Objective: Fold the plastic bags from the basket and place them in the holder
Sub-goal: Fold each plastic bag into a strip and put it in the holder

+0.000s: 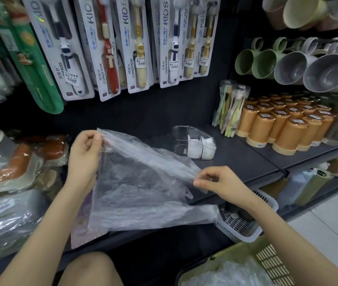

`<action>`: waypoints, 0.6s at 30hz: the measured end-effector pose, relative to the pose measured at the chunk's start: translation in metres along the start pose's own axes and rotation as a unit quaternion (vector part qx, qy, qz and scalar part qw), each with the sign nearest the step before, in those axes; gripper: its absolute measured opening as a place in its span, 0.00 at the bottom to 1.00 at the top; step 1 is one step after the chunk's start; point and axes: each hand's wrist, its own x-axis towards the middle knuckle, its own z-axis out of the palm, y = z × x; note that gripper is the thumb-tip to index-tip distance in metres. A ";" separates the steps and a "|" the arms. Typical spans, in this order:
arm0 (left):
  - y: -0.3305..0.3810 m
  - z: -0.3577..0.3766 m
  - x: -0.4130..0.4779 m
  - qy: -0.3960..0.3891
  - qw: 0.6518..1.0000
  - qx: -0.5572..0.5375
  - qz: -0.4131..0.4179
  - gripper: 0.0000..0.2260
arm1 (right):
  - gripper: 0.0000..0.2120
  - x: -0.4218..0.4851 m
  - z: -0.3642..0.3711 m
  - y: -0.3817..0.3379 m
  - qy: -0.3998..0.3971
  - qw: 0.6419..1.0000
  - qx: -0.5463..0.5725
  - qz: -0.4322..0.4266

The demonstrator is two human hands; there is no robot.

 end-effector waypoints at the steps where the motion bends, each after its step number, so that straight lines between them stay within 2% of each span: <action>1: 0.002 -0.003 0.000 0.002 1.000 -0.001 -0.002 0.10 | 0.07 -0.002 -0.001 0.000 -0.004 1.000 0.001 0.003; 5: 0.001 -0.014 0.001 -0.012 1.000 0.024 0.004 0.09 | 0.14 -0.007 -0.012 -0.008 0.009 1.000 -0.007 0.020; 7: -0.003 -0.016 0.001 -0.020 0.999 0.045 -0.019 0.09 | 0.14 -0.004 -0.019 -0.010 0.036 0.998 -0.004 0.044; 11: -0.019 -0.010 0.006 0.016 0.989 0.034 -0.144 0.11 | 0.05 0.017 -0.025 -0.001 0.101 0.990 0.017 0.095; 13: -0.030 -0.006 0.010 0.033 0.976 0.019 -0.213 0.08 | 0.05 0.028 -0.024 0.006 0.130 0.983 0.036 0.122; 16: -0.051 -0.002 0.014 0.028 0.965 0.055 -0.255 0.06 | 0.06 0.046 -0.023 0.015 0.165 0.972 0.070 0.153; 17: -0.056 0.000 0.015 0.024 0.963 0.073 -0.260 0.06 | 0.05 0.050 -0.023 0.017 0.178 0.971 0.029 0.155; 18: -0.061 0.003 0.016 0.022 0.961 0.089 -0.261 0.06 | 0.05 0.054 -0.022 0.017 0.188 0.968 -0.057 0.158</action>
